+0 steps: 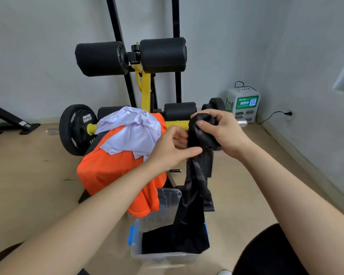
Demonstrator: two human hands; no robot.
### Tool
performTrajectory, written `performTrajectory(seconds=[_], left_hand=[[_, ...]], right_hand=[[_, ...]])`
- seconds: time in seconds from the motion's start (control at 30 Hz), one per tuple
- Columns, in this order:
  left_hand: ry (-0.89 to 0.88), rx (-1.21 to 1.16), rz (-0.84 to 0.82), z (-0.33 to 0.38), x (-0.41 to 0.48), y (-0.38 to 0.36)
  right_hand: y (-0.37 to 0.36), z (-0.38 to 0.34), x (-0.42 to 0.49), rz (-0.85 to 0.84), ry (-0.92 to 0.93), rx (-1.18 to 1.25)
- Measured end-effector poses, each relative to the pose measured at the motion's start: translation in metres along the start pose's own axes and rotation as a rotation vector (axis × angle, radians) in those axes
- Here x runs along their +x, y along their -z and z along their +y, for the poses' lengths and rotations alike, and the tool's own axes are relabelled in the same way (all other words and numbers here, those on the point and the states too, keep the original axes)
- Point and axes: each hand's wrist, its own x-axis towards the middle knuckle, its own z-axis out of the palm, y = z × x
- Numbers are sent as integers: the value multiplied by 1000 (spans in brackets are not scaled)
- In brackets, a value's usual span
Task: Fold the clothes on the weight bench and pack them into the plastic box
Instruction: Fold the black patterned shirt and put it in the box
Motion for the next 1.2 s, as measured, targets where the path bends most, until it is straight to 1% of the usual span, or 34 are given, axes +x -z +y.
performTrajectory(seconds=[0.03,0.17,0.23,0.37,0.43,0.47,0.53,0.63,0.7,0.73,0.8,0.87,0.9,0.93,1.03,1.1,1.2], left_hand=[[14,31,39,-7,0,-1],[21,-3,-80,-24,-1,-14],[13,-53,-67,-28,-3,-20],[78,-160,-44,-30,-9,-14],[146,-234,-20,-25,-11,-7],[153,-248,-14,-26,-11,-6],[111,-190,-5,-27,-17,-7],[28,19,68,-33,-32,-30],[11,124,77,-35,-43,-52],[34,148,74,-36,-45,-62],[140,122,98,-31,-44,-78],[252,-2,152,-21,-34,-89],[277,-37,177,-14,-29,-92],[269,-26,201,-9,-24,-95],[133,152,288,-9,-14,-92],[102,243,256,-20,-16,-84],[92,296,129,-38,-28,-67]], right_hand=[[0,0,1,6,-8,23],[3,1,3,7,8,34],[5,4,3,28,26,-4],[19,15,7,168,18,-111],[27,22,9,227,-19,-108],[30,24,10,247,-31,-95],[31,26,12,257,-37,-81],[27,21,11,240,-5,-89],[25,19,8,225,5,-80],[24,18,7,217,9,-77],[26,17,5,197,22,-76],[30,19,4,171,33,-98],[33,19,3,158,33,-114],[35,21,2,150,32,-126],[45,24,0,158,16,-98],[52,25,-2,198,-4,-64],[59,28,-4,254,-36,-52]])
